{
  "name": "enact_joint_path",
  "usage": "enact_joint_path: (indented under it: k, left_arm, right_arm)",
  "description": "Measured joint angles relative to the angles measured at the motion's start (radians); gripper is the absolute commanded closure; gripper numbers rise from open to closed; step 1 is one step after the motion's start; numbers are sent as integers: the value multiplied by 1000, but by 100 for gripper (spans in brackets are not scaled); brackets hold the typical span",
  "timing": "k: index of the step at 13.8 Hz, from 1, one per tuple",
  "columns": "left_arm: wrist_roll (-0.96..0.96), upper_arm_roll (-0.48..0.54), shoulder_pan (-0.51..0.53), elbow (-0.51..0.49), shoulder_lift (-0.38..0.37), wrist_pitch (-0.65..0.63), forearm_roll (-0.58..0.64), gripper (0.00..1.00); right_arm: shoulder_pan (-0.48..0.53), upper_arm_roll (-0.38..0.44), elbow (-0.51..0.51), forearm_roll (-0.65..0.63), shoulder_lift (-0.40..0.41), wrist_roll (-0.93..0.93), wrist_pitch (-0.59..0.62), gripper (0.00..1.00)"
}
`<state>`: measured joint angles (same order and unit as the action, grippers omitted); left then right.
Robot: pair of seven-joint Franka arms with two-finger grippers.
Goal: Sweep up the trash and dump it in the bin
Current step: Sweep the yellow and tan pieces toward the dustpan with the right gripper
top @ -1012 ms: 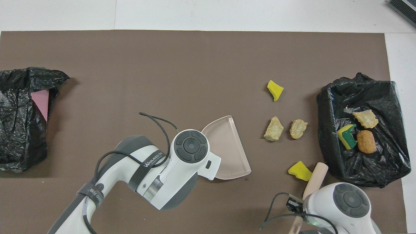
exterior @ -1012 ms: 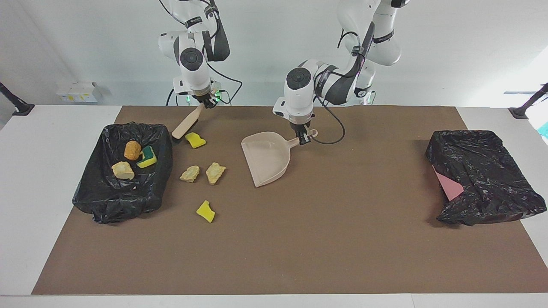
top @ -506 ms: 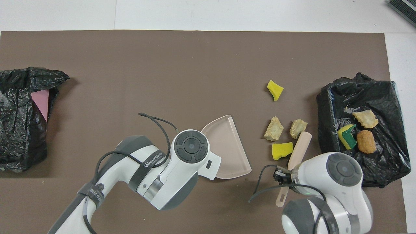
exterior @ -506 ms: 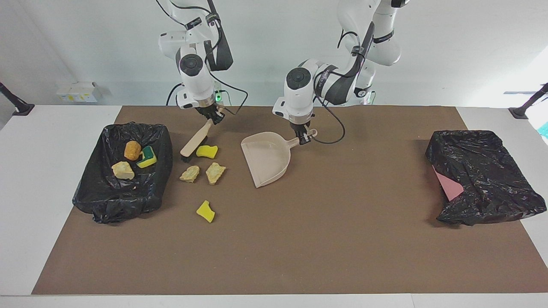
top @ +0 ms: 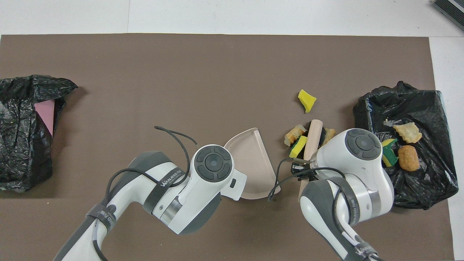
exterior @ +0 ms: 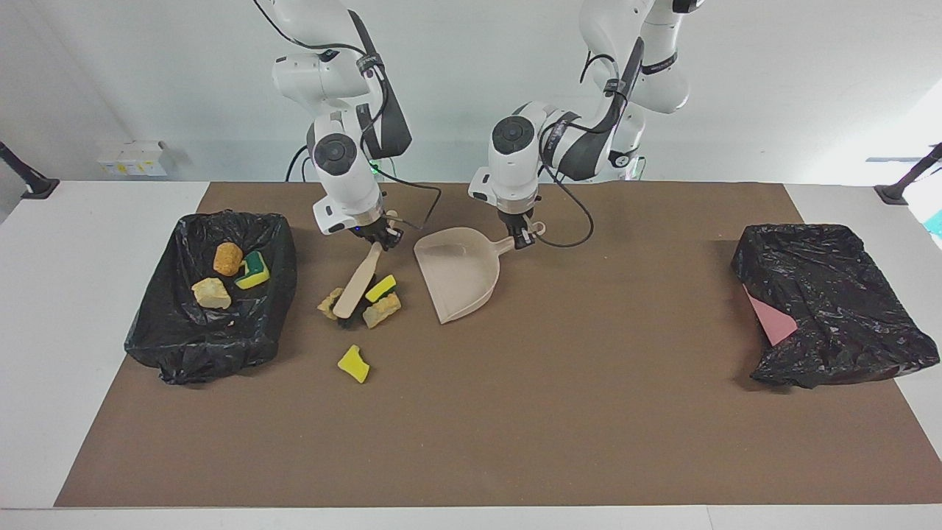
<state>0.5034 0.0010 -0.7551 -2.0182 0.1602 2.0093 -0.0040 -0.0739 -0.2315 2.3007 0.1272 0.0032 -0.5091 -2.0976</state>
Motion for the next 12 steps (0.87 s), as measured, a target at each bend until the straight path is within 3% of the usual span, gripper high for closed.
enact_joint_path:
  k: [6,12]
  left_arm:
    - [-34,0,0,2,0,0,0,100]
    - [-51,0,0,2,0,0,0,100]
  right_arm:
    - [-102,-5,-9,0,6,171,50,100]
    - [-240,-9,-27,14,-38,210,207,100]
